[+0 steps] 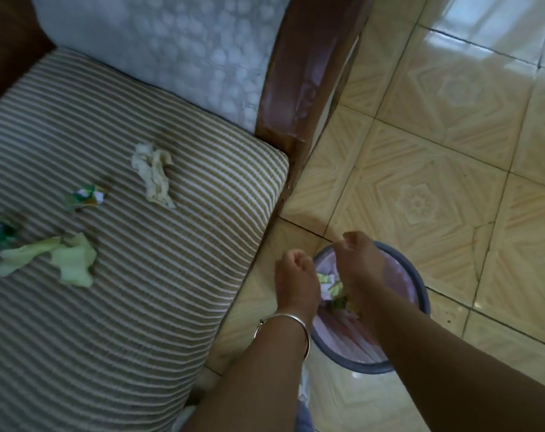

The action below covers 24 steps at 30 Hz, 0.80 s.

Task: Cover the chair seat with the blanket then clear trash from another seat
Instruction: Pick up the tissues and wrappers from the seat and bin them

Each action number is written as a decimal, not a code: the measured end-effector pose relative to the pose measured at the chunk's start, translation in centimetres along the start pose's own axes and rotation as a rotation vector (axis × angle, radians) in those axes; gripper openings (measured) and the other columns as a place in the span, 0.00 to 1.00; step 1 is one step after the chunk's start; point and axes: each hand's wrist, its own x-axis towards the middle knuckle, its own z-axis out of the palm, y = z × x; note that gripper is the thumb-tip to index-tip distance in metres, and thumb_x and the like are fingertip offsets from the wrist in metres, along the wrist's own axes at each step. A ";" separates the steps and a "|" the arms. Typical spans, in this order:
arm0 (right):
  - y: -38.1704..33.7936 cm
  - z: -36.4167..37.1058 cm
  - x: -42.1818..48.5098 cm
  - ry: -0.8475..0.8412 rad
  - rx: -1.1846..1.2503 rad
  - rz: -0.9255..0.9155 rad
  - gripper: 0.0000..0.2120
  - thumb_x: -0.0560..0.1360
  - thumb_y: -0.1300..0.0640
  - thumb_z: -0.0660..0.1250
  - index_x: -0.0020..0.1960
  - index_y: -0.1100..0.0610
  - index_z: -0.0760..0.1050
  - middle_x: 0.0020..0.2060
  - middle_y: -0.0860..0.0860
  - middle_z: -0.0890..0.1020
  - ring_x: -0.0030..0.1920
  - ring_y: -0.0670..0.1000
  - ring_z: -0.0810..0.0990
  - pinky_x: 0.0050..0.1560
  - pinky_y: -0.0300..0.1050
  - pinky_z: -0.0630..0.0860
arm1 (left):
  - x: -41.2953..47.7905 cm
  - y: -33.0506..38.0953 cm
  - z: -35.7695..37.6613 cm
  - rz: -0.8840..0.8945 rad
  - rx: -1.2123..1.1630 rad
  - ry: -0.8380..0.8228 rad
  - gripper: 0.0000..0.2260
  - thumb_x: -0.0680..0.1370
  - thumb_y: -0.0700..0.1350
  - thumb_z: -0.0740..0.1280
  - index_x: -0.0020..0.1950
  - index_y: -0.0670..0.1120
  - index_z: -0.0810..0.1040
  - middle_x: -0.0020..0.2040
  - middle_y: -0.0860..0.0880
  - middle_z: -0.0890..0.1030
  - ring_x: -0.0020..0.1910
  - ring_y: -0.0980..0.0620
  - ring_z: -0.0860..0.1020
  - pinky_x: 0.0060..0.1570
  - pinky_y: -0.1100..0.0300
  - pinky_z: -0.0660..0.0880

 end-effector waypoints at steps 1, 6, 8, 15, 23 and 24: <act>-1.6 0.7 -0.8 0.000 -0.011 -0.064 0.16 0.77 0.60 0.60 0.63 0.62 0.73 0.57 0.60 0.79 0.59 0.60 0.77 0.59 0.49 0.71 | 0.1 0.6 -1.4 0.086 0.016 0.105 0.10 0.77 0.39 0.59 0.55 0.40 0.76 0.55 0.41 0.78 0.54 0.47 0.75 0.49 0.63 0.66; -8.4 5.5 -5.7 -0.067 0.008 -0.388 0.15 0.75 0.63 0.62 0.61 0.60 0.74 0.56 0.56 0.80 0.55 0.55 0.79 0.54 0.44 0.71 | 0.5 3.0 -9.7 0.350 0.000 0.384 0.11 0.75 0.34 0.59 0.55 0.39 0.74 0.53 0.43 0.76 0.50 0.53 0.72 0.48 0.73 0.62; -10.5 7.7 -7.9 -0.125 -0.039 -0.511 0.16 0.74 0.63 0.63 0.62 0.60 0.74 0.56 0.56 0.80 0.55 0.55 0.79 0.54 0.44 0.72 | 0.5 3.1 -13.4 0.420 -0.003 0.499 0.14 0.73 0.35 0.56 0.55 0.36 0.75 0.52 0.40 0.76 0.52 0.47 0.74 0.50 0.69 0.65; -14.8 17.8 -15.6 -0.303 -0.325 -0.756 0.26 0.72 0.51 0.70 0.67 0.55 0.71 0.64 0.53 0.73 0.67 0.54 0.69 0.66 0.43 0.64 | 0.8 -1.4 -27.9 0.279 0.181 0.755 0.22 0.68 0.34 0.64 0.62 0.44 0.72 0.62 0.44 0.73 0.64 0.43 0.70 0.64 0.48 0.63; -16.6 26.1 -18.9 -0.251 -0.675 -0.809 0.39 0.71 0.44 0.68 0.76 0.51 0.54 0.76 0.50 0.56 0.75 0.56 0.54 0.72 0.54 0.56 | 2.8 -8.9 -41.2 0.096 0.498 0.756 0.32 0.74 0.47 0.68 0.73 0.57 0.56 0.77 0.50 0.50 0.76 0.44 0.47 0.71 0.36 0.48; -16.4 26.8 -18.9 -0.195 -0.716 -0.834 0.33 0.72 0.46 0.67 0.74 0.52 0.60 0.74 0.52 0.60 0.73 0.58 0.58 0.70 0.55 0.59 | 3.1 -9.8 -42.5 0.069 0.512 0.745 0.33 0.74 0.49 0.68 0.74 0.57 0.55 0.78 0.50 0.47 0.77 0.44 0.44 0.71 0.34 0.47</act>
